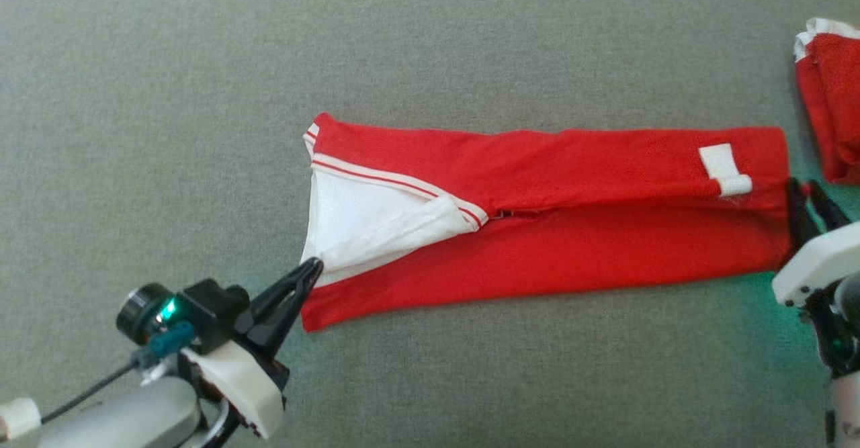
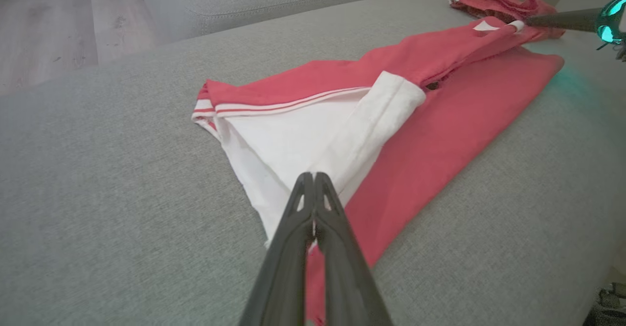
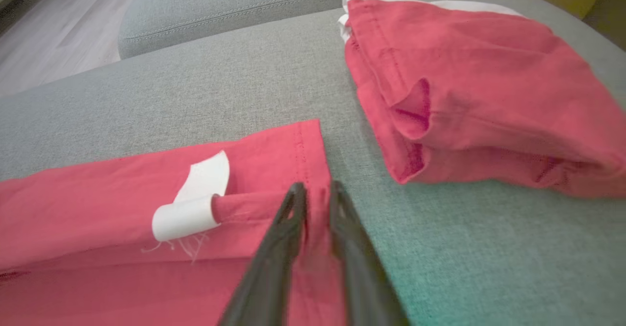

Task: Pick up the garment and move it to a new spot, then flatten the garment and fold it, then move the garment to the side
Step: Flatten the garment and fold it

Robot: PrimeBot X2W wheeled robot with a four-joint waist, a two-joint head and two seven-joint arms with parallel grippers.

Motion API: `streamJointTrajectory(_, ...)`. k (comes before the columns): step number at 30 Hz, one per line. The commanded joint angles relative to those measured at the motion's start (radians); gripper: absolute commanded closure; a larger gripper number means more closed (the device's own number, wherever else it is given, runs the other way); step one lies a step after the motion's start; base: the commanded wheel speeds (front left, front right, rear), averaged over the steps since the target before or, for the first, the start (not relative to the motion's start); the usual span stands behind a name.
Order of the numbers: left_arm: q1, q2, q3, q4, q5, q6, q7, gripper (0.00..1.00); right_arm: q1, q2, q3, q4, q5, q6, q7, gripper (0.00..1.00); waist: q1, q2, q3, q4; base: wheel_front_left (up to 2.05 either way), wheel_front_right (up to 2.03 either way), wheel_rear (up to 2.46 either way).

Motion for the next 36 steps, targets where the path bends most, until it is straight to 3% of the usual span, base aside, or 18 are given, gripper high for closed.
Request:
streamJointTrajectory(1,0.000,0.021,0.043,-0.005,-0.005,0.011,-0.021,0.00,0.011,-0.004,0.006,-0.032,-0.004,-0.001,-0.018,0.00,0.0000,0.0000,-0.015,-0.004,0.00,0.00,0.00)
streamJointTrajectory(9,0.076,-0.036,0.092,0.034,-0.010,0.109,-0.076,0.00,0.115,0.037,-0.012,-0.070,0.036,-0.001,-0.057,0.00,0.0000,0.0000,-0.079,-0.014,0.00,0.00,0.00)
streamJointTrajectory(14,0.170,-0.130,0.240,0.025,0.044,0.232,-0.090,0.00,0.168,0.090,-0.052,-0.096,0.075,-0.001,-0.076,0.00,0.0000,0.0000,-0.112,-0.008,0.00,0.00,0.00)
streamJointTrajectory(18,0.274,-0.219,0.362,0.007,0.161,0.285,-0.090,0.00,0.151,0.111,-0.082,-0.077,0.091,-0.001,-0.080,0.00,0.0000,0.0000,-0.123,0.009,0.00,0.00,0.00)
streamJointTrajectory(26,0.415,-0.380,0.514,-0.016,0.381,0.280,-0.091,0.00,0.028,0.121,-0.182,0.047,0.043,-0.001,-0.042,0.00,0.0000,0.0000,-0.110,0.076,0.00,0.00,0.00)
streamJointTrajectory(34,0.502,-0.484,0.597,-0.002,0.511,0.218,-0.091,0.00,-0.002,0.130,-0.271,0.196,-0.025,-0.001,0.016,0.00,0.0000,0.0000,-0.103,0.122,0.00,0.00,0.00)
streamJointTrajectory(35,0.509,-0.491,0.607,0.002,0.521,0.209,-0.091,0.00,0.001,0.131,-0.269,0.202,-0.019,-0.001,0.020,0.06,0.0000,0.0000,-0.103,0.124,0.00,0.00,0.00)
streamJointTrajectory(36,0.515,-0.498,0.617,0.007,0.530,0.201,-0.091,0.00,0.004,0.132,-0.264,0.205,-0.009,-0.001,0.023,0.54,0.0000,0.0000,-0.104,0.125,0.00,0.00,0.00)
